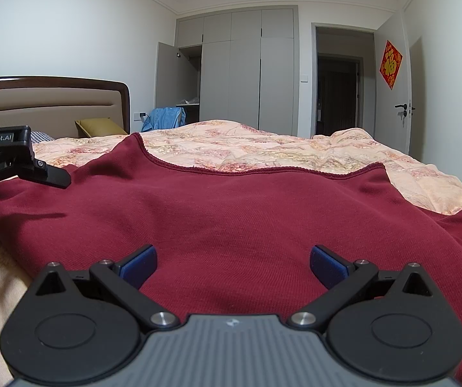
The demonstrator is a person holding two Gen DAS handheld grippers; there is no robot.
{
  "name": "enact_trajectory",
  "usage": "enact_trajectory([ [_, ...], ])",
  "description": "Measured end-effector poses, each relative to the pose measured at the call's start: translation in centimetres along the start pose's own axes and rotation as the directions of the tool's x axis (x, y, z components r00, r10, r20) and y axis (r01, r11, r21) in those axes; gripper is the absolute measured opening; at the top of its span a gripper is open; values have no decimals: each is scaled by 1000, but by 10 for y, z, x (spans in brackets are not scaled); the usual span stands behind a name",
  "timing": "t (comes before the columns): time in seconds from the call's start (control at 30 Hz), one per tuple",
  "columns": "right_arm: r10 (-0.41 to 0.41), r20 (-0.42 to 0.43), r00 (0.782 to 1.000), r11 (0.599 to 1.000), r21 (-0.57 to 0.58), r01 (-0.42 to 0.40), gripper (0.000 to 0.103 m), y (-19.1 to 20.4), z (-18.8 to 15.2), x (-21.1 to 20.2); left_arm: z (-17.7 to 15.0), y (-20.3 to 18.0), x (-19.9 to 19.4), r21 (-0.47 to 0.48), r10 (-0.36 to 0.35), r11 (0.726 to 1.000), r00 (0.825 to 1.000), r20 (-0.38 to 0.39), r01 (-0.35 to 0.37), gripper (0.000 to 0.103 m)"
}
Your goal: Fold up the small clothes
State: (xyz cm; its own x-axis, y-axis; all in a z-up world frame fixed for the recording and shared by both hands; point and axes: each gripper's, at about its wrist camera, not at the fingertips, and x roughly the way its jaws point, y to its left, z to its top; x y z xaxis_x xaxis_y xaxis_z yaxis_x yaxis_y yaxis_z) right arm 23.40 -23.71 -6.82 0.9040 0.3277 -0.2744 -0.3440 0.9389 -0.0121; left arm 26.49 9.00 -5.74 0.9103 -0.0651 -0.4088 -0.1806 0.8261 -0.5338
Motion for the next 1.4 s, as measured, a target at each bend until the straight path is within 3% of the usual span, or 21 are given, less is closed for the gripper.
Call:
enact_trajectory([
  [0.07,0,0,1000,1000,0,0,103,0,0,0,2,1,0,-15,-3,1000,1000,0,3,101],
  [0.37,-1,-1,1000,1000,-1,1,103,0,0,0,1,0,-2,-9,78,997,997,23,-77,76],
  [0.5,-4,-6,1000,1000,0,4,103,0,2,0,6,-1,-2,-9,112,994,994,15,-112,45],
  [0.6,5,-23,1000,1000,22,-4,103,-2,6,-2,12,-5,-3,-6,125,992,992,-1,-125,37],
  [0.73,30,-51,998,998,64,-27,103,-7,14,-12,18,-22,-4,53,118,992,993,6,-118,24],
  [0.83,56,-60,997,995,90,-50,103,-13,18,-26,27,-45,-6,125,95,987,995,18,-96,22],
  [1.0,26,-41,999,995,97,-22,103,-31,26,-59,38,-100,-9,305,15,952,1000,23,-21,19],
  [1.13,-55,-21,998,996,76,56,103,-48,30,-90,35,-159,-7,413,-117,902,992,-43,124,19],
  [1.2,-106,-31,994,992,66,108,103,-59,29,-103,24,-185,-8,434,-198,873,975,-98,221,19],
  [1.3,-196,-84,977,979,42,200,103,-72,24,-121,0,-218,-6,446,-305,818,932,-197,362,19],
  [1.4,-261,-130,957,963,27,267,103,-83,15,-137,-28,-240,2,456,-342,766,888,-307,452,20],
])
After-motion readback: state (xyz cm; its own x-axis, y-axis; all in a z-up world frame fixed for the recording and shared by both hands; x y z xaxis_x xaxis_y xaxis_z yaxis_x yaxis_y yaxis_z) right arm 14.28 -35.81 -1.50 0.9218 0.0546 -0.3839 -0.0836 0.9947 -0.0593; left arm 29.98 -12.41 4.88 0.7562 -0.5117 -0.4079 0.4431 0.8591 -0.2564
